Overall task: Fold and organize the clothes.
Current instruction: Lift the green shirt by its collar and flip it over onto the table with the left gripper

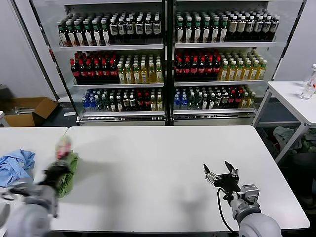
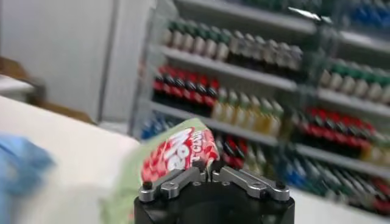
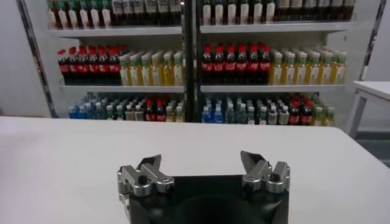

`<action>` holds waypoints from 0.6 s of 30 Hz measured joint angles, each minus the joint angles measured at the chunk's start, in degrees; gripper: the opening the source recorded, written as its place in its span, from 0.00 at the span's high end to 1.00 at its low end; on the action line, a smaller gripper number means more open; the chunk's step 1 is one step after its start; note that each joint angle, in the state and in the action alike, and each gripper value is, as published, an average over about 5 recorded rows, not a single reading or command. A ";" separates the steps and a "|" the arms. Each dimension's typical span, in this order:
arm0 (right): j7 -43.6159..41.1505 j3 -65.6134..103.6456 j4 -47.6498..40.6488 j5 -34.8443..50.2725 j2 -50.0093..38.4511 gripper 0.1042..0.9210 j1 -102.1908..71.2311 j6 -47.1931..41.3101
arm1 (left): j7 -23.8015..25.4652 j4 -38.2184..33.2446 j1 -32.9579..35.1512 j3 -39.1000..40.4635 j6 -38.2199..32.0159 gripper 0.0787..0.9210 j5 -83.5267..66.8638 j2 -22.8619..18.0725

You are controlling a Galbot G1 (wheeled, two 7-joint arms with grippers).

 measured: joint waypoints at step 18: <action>-0.90 -0.46 -1.35 -0.05 -0.83 0.12 1.95 0.58 | -1.55 10.02 -12.09 28.15 -2.34 0.89 15.13 -19.72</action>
